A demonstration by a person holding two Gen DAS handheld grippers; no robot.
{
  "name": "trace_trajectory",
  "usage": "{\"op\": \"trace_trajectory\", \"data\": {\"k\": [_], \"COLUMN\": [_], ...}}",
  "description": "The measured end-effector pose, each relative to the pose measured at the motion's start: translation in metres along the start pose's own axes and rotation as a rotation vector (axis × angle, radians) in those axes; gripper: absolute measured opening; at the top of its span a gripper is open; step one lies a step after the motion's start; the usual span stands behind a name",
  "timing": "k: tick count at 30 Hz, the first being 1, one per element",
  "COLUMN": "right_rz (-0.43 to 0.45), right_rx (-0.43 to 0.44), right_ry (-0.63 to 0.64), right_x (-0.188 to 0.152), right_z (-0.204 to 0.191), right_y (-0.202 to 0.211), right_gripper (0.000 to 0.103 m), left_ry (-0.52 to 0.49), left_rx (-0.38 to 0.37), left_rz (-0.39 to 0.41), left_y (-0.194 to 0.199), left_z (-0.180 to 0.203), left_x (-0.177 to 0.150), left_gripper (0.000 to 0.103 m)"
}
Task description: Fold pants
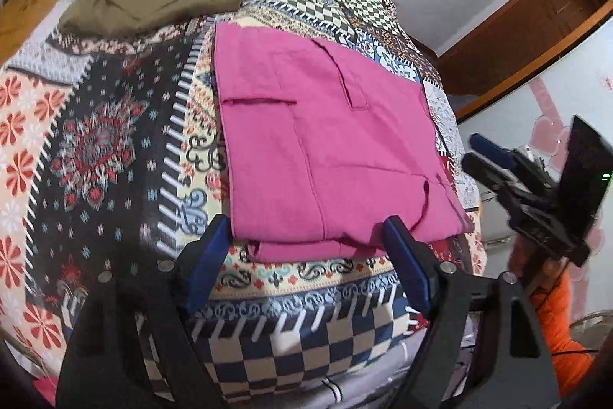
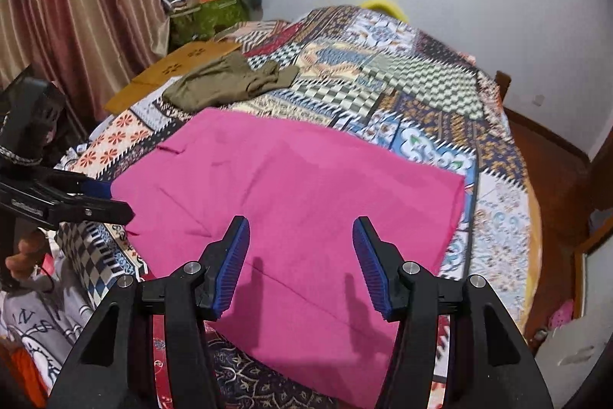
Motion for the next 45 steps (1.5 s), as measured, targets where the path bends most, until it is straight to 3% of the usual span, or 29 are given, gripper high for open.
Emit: {"op": "trace_trajectory", "data": {"k": [6, 15, 28, 35, 40, 45], "right_rz": [-0.037, -0.079, -0.092, -0.088, -0.088, -0.087], "right_rx": [0.047, 0.088, 0.089, 0.094, 0.095, 0.104], "right_ry": [-0.036, -0.063, -0.052, -0.065, -0.062, -0.071], "right_x": [-0.009, -0.021, -0.023, -0.024, -0.024, -0.025], "right_z": [0.002, 0.001, 0.0, 0.001, 0.001, 0.001], "right_y": [-0.019, -0.035, -0.038, -0.04, -0.04, -0.04], "right_gripper": [0.052, 0.052, 0.052, 0.052, 0.052, 0.052], "left_ry": [-0.002, 0.066, 0.074, 0.188, 0.236, 0.127], "left_rx": [-0.002, -0.084, -0.114, -0.179, -0.193, -0.122], "left_rz": [-0.025, -0.045, -0.084, -0.056, -0.022, -0.012], "left_y": [0.003, -0.004, 0.001, -0.01, -0.014, -0.023], "left_z": [0.003, 0.008, 0.01, 0.01, 0.006, 0.018], "left_x": [-0.011, -0.009, -0.016, 0.005, 0.02, 0.029], "left_gripper": [0.081, 0.089, 0.091, 0.091, 0.085, 0.069]}}
Point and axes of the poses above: each gripper's, at about its wrist camera, not at the fingertips, and y roughly against the way its jaws point, z to its right, x to its top, the point moved 7 cm from there along -y, roughly the way its jaws point, and after that the axes turned 4 degrees about y, right-handed, at the moved point
